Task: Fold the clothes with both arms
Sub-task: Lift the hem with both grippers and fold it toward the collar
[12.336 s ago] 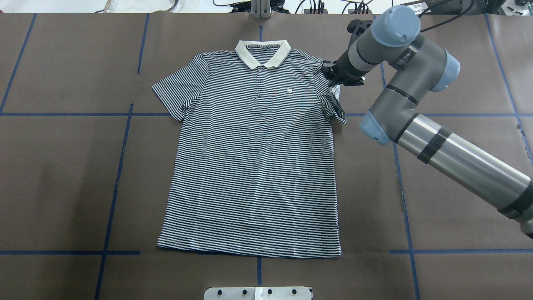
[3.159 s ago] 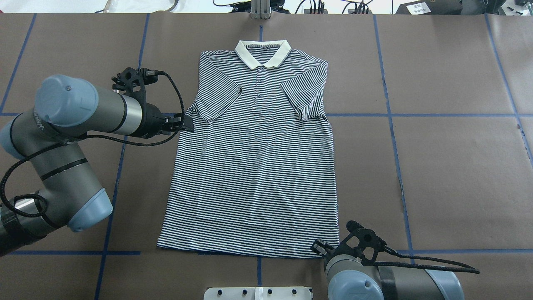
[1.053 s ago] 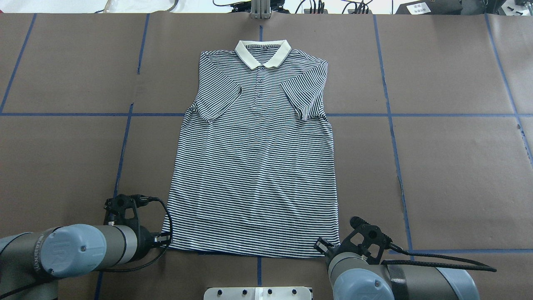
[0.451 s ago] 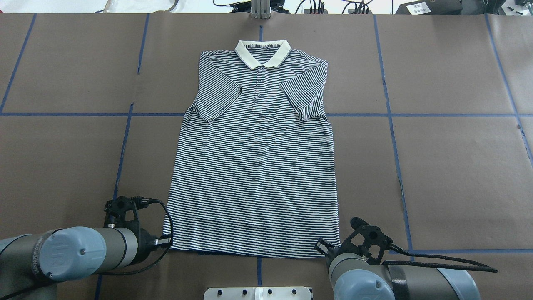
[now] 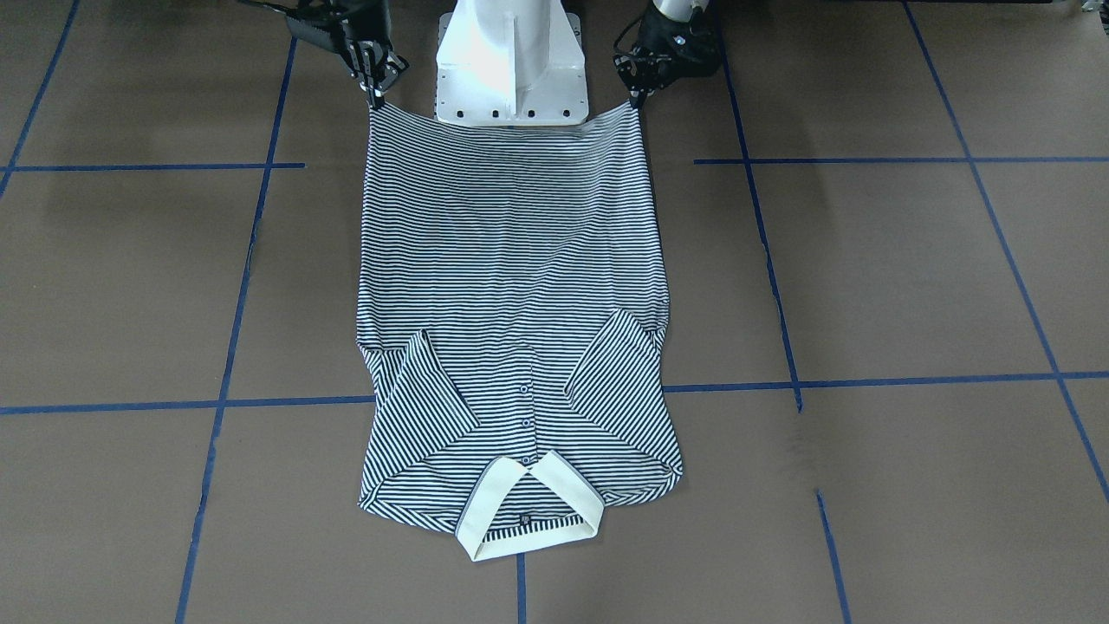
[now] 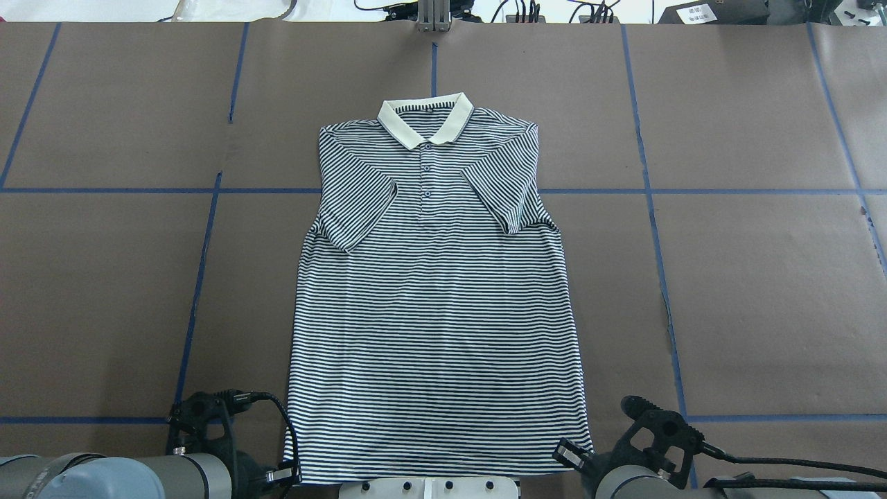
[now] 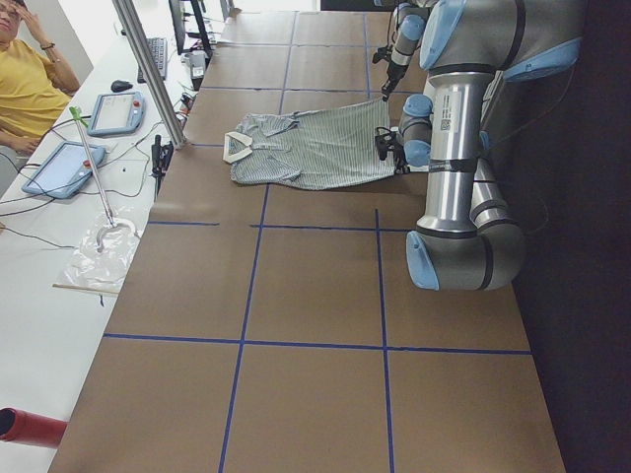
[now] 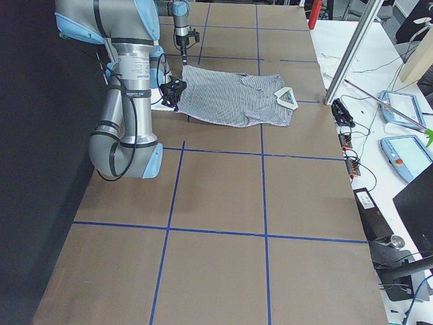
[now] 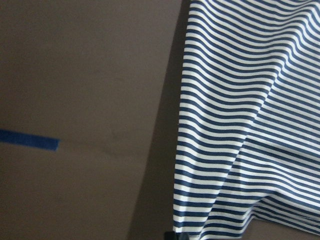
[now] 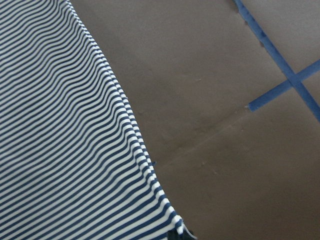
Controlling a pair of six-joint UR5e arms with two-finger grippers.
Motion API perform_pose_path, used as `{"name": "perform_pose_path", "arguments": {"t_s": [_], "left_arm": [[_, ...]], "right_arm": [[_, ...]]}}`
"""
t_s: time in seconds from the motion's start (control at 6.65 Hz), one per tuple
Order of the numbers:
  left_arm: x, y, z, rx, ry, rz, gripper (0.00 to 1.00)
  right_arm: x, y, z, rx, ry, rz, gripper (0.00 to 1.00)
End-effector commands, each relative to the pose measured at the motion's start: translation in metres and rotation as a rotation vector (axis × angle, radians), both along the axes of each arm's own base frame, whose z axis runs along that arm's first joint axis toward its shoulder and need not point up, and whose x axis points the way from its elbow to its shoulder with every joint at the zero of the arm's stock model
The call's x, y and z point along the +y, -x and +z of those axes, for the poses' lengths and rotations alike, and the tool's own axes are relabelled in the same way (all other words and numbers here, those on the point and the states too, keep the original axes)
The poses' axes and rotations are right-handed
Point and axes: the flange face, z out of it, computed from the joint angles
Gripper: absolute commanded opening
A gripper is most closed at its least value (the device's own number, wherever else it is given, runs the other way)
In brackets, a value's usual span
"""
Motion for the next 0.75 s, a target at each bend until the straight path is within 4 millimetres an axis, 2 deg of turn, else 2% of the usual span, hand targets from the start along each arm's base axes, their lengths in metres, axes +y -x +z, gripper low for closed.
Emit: {"name": "perform_pose_path", "arguments": {"t_s": [0.0,0.15,0.3,0.45,0.6], "left_arm": [[-0.026,0.031,-0.039,0.054,-0.03,-0.042,0.0],[-0.081,0.04,-0.061,0.082,-0.139,-0.107,0.0],[-0.148,0.034,-0.071,0.052,-0.243,-0.175,0.0],[-0.223,0.024,-0.07,-0.029,-0.341,-0.221,0.0],[-0.286,0.033,-0.054,-0.109,-0.397,-0.262,0.0]], "right_arm": [[-0.049,-0.04,-0.014,-0.038,-0.007,0.102,0.0],[-0.089,-0.038,-0.024,-0.033,-0.065,0.133,0.0],[-0.154,-0.017,-0.043,-0.011,-0.146,0.156,0.0],[-0.225,0.005,-0.041,0.053,-0.136,0.173,0.0],[-0.281,0.005,-0.035,0.126,-0.167,0.17,0.0]]}}
